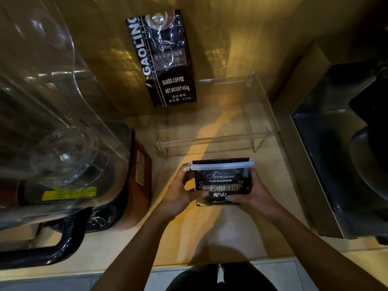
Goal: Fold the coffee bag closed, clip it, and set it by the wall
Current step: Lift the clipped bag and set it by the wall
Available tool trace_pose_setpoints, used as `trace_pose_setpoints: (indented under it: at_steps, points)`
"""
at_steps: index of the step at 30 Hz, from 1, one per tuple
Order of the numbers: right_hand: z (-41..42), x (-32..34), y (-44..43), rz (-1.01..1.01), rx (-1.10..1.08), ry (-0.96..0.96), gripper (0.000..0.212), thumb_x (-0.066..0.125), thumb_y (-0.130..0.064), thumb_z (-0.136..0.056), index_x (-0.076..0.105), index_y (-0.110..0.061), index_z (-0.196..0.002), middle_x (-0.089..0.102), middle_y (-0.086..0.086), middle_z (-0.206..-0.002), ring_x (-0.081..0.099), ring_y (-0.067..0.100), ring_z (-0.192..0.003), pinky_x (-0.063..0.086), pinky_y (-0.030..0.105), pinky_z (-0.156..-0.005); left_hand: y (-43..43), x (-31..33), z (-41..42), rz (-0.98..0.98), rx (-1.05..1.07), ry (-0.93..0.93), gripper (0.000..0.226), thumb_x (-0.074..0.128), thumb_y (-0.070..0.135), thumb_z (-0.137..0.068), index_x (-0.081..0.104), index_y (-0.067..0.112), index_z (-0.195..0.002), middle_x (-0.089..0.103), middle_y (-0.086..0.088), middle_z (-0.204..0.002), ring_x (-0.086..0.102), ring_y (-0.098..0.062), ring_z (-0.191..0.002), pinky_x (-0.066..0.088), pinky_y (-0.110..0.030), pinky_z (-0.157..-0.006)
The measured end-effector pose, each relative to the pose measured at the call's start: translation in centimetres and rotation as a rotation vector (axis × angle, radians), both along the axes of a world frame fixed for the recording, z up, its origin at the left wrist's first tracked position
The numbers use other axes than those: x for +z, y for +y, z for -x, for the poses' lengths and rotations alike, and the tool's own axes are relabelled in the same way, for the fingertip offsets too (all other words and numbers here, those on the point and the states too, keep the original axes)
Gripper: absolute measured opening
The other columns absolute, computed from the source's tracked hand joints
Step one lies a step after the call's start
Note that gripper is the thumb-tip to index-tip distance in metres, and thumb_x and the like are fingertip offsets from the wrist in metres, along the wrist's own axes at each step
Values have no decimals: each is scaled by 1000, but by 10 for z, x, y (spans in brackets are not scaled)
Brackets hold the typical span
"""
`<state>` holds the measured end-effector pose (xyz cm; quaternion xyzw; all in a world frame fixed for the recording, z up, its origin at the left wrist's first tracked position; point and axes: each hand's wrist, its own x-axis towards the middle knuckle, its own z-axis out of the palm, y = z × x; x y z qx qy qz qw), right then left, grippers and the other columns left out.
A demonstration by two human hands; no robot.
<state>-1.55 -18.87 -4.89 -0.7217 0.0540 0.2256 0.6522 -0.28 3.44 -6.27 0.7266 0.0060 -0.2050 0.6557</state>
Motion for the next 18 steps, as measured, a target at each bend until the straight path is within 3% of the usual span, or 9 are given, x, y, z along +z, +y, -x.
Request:
trace_pose_setpoints:
  at_steps: [3, 6, 10, 13, 16, 18]
  points:
    - [3, -6, 8, 51, 41, -44, 80, 76, 2, -64, 26, -24, -121, 52, -4, -114, 54, -3, -97, 47, 7, -72, -8, -1, 6, -46, -71, 38, 89, 83, 11, -58, 29, 52, -116, 47, 14, -126, 46, -2, -116, 53, -21, -77]
    - [3, -8, 10, 83, 13, -81, 74, 74, 2, -67, 27, -23, -118, 52, -7, -110, 52, -3, -97, 45, 5, -74, -17, -4, 11, -109, -38, -23, 86, 75, 3, -67, 25, 58, -110, 49, 15, -119, 50, 5, -109, 51, -13, -75]
    - [4, -7, 3, 131, -30, -109, 71, 78, -5, -64, 32, -28, -114, 52, -16, -105, 51, -11, -92, 41, 0, -69, -19, 5, 11, -132, -28, -48, 80, 75, 13, -71, 24, 53, -117, 52, 15, -117, 54, -1, -107, 54, -22, -78]
    - [-2, 4, -6, 133, -40, -163, 69, 81, -13, -61, 37, -42, -107, 53, -16, -109, 53, -10, -95, 44, 5, -73, -20, 24, 3, -143, -7, -93, 85, 81, 20, -64, 26, 43, -124, 55, 8, -115, 57, -6, -103, 57, -30, -76]
    - [-16, 27, -13, 101, -64, -210, 72, 84, -20, -56, 41, -50, -105, 56, -12, -112, 54, 4, -105, 48, 27, -85, -25, 49, -8, -133, 47, -170, 85, 83, 19, -61, 30, 44, -123, 55, 7, -116, 57, -10, -105, 56, -36, -77]
    - [-27, 46, -16, 87, -82, -263, 71, 84, -29, -50, 44, -50, -104, 58, -12, -111, 55, 6, -104, 49, 28, -82, -29, 67, -19, -122, 69, -225, 85, 82, 19, -61, 30, 44, -124, 54, 8, -119, 56, -9, -107, 55, -36, -79]
